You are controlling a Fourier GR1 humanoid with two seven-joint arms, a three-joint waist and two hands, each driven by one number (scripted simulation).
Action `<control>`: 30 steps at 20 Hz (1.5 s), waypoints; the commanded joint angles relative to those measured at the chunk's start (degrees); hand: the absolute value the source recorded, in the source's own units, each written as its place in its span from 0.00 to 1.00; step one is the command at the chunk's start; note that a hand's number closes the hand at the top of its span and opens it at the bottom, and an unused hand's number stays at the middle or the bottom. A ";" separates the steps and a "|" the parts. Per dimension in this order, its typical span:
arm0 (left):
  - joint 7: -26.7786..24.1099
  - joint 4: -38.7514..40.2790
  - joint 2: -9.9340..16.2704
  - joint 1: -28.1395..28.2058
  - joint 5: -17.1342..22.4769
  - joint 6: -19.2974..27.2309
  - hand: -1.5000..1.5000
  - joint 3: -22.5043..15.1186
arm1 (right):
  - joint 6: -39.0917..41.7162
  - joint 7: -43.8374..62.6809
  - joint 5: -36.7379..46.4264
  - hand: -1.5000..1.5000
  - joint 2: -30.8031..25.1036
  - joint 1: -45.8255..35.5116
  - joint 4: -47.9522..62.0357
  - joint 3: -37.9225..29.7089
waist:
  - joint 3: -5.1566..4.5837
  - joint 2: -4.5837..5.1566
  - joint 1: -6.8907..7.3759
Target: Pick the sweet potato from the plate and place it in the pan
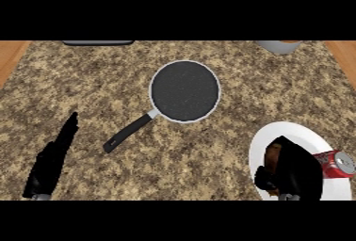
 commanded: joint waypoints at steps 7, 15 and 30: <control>0.23 0.11 0.65 -1.12 0.12 -2.64 0.50 2.03 | 10.64 6.02 21.77 1.00 6.46 -19.39 -6.04 2.61 | 0.19 0.44 1.42; 1.33 -1.28 -2.43 -1.56 -2.21 -2.56 0.50 0.46 | 1.83 -5.58 15.77 1.00 15.33 -37.32 15.77 -12.68 | 0.26 0.73 1.83; -0.88 1.26 -3.79 -2.83 -4.29 -4.12 0.50 0.37 | -22.65 -17.38 1.78 1.00 15.66 -58.24 66.23 -24.32 | 0.25 1.81 4.73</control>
